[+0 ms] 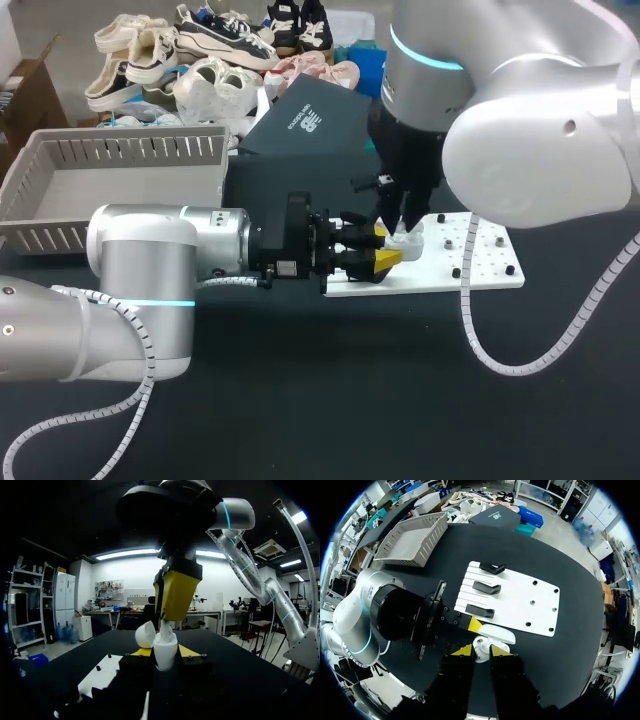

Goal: Pick up each earbud case from the left stands, insert the matching earbuds, close the lid, and place the case in the box.

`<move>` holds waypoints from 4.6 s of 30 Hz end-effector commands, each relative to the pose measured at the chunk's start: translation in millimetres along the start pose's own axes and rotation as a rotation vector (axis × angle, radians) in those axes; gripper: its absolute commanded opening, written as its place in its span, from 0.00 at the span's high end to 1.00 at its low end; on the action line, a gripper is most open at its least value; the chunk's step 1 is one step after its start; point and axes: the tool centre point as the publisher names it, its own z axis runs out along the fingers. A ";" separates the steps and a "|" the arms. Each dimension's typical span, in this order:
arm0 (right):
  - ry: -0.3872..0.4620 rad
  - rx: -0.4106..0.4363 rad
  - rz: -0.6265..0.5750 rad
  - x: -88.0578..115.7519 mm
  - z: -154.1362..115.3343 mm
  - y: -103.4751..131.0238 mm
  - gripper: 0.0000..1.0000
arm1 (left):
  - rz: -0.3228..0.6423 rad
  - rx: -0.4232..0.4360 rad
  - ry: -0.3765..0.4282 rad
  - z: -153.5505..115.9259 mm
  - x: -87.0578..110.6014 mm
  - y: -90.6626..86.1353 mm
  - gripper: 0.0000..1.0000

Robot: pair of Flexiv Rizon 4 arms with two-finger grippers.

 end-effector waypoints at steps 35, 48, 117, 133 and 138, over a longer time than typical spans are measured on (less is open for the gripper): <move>0.008 0.006 -0.009 -0.3 13.4 -4.8 0.73 | 0.002 -0.005 -0.001 0.2 0.2 -1.3 1.00; -0.072 0.010 0.000 9.4 -15.4 -5.5 0.23 | 0.002 -0.005 -0.001 0.2 0.2 -1.3 1.00; -0.168 0.002 0.287 28.3 -31.0 -80.0 0.00 | 0.039 -0.048 0.020 -38.7 -47.7 -1.7 1.00; -0.120 -0.114 0.052 37.1 -28.8 -77.0 0.00 | -0.028 -0.331 0.026 -135.8 -85.5 -19.8 1.00; -0.120 -0.114 0.052 37.1 -28.8 -77.0 0.00 | -0.045 -0.460 0.057 -177.1 -88.3 -20.3 1.00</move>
